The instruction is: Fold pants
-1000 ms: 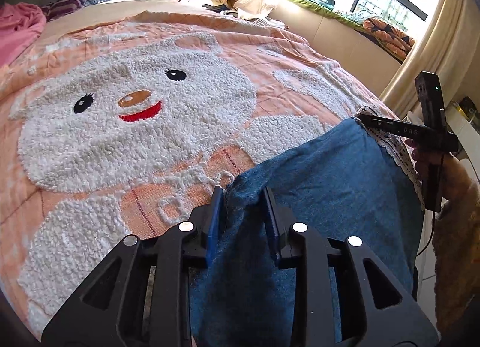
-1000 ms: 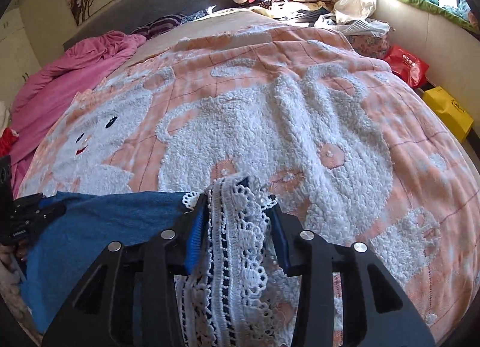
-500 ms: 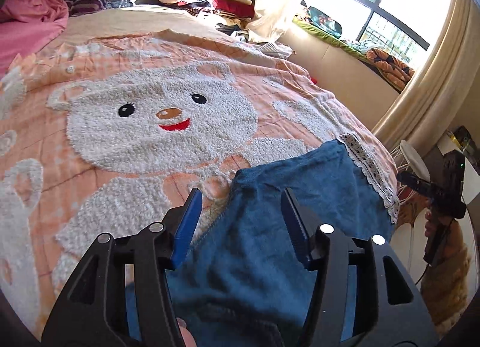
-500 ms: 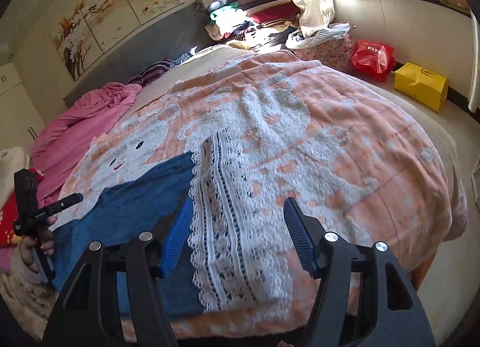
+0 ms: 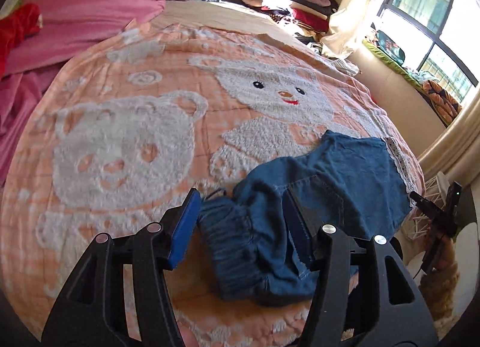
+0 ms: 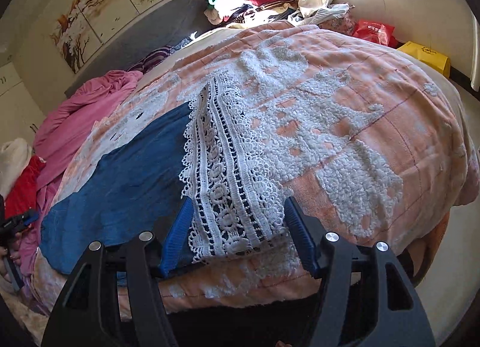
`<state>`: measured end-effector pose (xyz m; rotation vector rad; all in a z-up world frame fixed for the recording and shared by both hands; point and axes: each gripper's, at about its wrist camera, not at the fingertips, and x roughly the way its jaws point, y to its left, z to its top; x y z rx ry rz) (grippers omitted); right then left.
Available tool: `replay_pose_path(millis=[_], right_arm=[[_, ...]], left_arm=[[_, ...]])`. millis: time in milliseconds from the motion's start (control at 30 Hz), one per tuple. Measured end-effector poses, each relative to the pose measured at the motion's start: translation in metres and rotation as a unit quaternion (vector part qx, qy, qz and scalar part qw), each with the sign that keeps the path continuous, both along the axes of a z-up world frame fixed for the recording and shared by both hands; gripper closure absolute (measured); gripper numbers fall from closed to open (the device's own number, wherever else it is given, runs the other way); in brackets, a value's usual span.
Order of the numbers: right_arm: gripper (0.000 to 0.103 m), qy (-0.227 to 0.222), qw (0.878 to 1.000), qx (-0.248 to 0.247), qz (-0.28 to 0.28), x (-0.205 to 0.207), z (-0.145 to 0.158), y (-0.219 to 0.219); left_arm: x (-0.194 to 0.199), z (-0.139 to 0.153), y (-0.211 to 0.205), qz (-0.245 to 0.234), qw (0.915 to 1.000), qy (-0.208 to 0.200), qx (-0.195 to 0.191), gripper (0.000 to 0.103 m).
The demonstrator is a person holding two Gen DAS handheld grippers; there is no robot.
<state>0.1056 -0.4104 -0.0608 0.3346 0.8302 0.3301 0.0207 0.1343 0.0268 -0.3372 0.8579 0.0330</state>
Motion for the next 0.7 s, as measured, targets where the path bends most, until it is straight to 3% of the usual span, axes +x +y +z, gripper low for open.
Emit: replay_pose_path(millis=[267,333,400,433,600,700], right_arm=[[0.044,-0.009,1.0,0.003,0.002,-0.005,-0.001,0.001],[0.048,-0.009,1.0,0.0,-0.002,-0.006,-0.002,0.003],[0.063,-0.011,1.0,-0.01,0.0,-0.007,-0.001,0.005],[0.065,-0.011,1.0,-0.011,0.003,-0.008,0.0,0.006],[0.065,-0.014,0.999,-0.032,-0.001,-0.009,0.0,0.009],[0.065,-0.016,0.999,-0.037,-0.007,-0.009,-0.002,0.01]], left_arm=[[-0.027,-0.044,-0.009,-0.013,0.9922,0.056,-0.111,0.049],[-0.026,-0.051,-0.016,-0.005,0.9915,0.053,-0.118,0.048],[-0.023,-0.05,-0.023,-0.003,0.9948,0.042,-0.093,0.05],[-0.021,-0.048,-0.027,-0.002,0.9969,0.042,-0.066,0.066],[-0.026,-0.039,-0.031,-0.016,0.997,0.057,0.05,0.069],[-0.029,-0.048,-0.032,-0.042,0.9947,0.077,0.053,0.066]])
